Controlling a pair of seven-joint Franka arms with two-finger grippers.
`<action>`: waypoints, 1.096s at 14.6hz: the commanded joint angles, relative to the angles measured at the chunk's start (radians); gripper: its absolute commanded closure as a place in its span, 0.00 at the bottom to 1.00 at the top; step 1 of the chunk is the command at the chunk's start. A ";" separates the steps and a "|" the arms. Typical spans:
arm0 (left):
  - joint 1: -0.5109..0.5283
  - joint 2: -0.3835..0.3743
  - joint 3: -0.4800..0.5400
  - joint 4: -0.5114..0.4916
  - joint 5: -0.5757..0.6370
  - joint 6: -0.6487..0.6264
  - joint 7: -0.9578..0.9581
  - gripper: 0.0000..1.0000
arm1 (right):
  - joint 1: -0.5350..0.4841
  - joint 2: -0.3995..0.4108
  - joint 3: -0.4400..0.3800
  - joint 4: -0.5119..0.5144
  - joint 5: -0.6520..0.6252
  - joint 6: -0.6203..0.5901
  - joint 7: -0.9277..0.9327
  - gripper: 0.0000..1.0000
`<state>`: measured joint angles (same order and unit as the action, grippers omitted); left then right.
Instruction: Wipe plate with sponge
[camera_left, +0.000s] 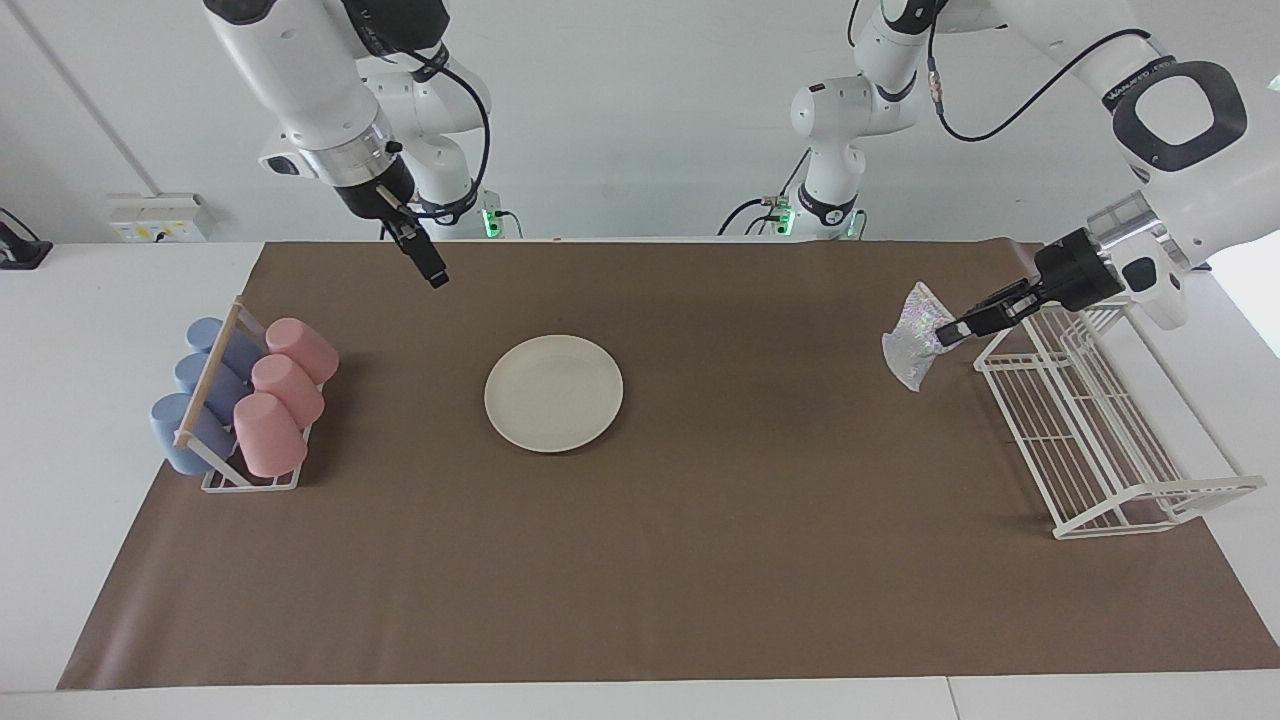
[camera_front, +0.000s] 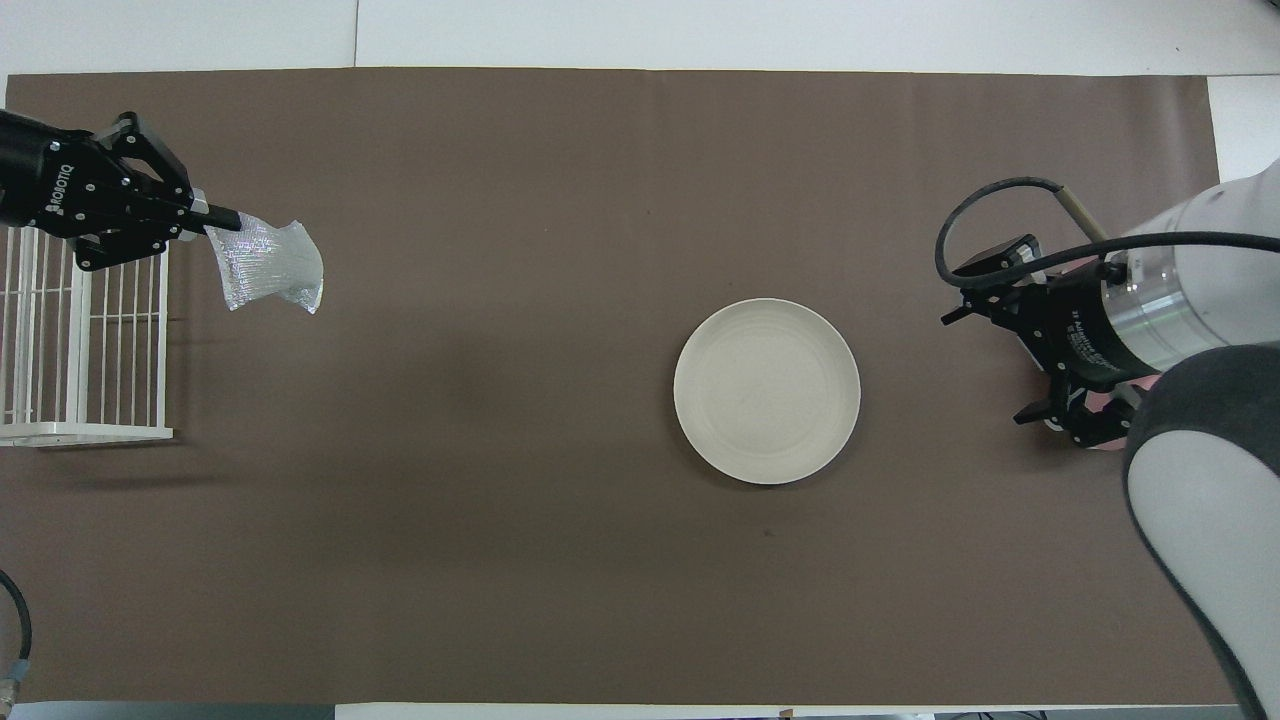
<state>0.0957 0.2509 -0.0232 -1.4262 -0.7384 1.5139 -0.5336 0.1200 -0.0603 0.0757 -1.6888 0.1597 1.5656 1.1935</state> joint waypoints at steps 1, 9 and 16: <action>0.013 -0.019 -0.009 -0.092 -0.177 0.005 0.032 1.00 | 0.024 -0.053 0.003 -0.118 0.171 0.141 0.107 0.00; -0.052 -0.165 -0.023 -0.512 -0.519 0.075 0.440 1.00 | 0.260 0.025 0.006 -0.173 0.219 0.448 0.411 0.00; -0.080 -0.211 -0.023 -0.762 -0.732 0.083 0.636 1.00 | 0.386 0.071 0.012 -0.167 0.309 0.586 0.512 0.00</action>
<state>0.0236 0.0915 -0.0561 -2.0717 -1.3966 1.5721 0.0234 0.5078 0.0151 0.0855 -1.8597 0.4218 2.1372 1.6804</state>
